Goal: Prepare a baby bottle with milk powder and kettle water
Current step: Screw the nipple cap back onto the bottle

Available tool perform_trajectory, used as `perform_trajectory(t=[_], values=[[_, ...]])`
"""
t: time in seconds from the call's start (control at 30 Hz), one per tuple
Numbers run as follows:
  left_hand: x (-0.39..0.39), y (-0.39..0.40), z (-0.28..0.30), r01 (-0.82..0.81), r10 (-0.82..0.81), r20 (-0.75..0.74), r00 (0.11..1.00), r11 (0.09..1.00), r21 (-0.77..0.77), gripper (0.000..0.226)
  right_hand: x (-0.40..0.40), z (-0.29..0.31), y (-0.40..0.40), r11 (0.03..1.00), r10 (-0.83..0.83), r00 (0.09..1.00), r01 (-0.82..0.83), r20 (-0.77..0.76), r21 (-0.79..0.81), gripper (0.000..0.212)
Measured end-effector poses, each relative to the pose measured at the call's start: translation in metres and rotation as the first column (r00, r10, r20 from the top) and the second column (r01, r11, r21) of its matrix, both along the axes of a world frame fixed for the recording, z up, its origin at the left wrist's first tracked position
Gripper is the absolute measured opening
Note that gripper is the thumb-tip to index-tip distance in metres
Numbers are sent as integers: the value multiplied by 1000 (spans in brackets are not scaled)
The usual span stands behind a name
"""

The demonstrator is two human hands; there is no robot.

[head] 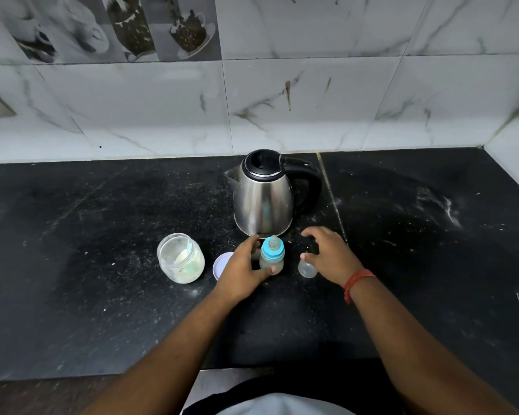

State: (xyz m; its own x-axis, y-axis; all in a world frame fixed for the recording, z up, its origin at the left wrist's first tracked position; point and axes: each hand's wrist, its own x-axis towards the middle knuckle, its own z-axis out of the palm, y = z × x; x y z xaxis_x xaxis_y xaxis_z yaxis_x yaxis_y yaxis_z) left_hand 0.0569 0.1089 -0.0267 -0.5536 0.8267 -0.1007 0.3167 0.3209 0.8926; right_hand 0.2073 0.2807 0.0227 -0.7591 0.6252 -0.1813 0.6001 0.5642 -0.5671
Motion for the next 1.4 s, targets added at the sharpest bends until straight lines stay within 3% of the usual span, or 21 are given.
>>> perform_trajectory(t=[0.13,0.27,0.37,0.53,0.73,0.9,1.1,1.4], values=[[-3,-2,-4,2,-2,-1,1000,1000,-20,78,4,-8,-2,996,77,970,-83,232,16,63],[-4,1,-7,22,-22,9,1000,999,-45,86,8,-18,-10,983,114,951,-149,288,102,53],[-4,4,-9,27,-27,0,1000,999,-40,92,10,-16,-11,981,90,966,-127,241,145,49],[-5,7,-14,26,-25,23,999,999,-35,96,1,18,-10,991,24,999,-27,26,135,50],[0,10,-10,24,-26,79,997,1000,17,84,-21,68,-22,984,104,982,-78,-160,163,44],[5,14,-10,-4,0,66,998,998,56,52,-38,72,-34,949,251,962,-223,-104,224,42],[3,16,-12,-26,22,98,995,999,36,50,-45,55,-42,899,342,939,-341,47,275,41],[0,15,-11,-23,22,61,998,1000,16,44,-46,35,-46,905,312,949,-285,-37,317,40]])
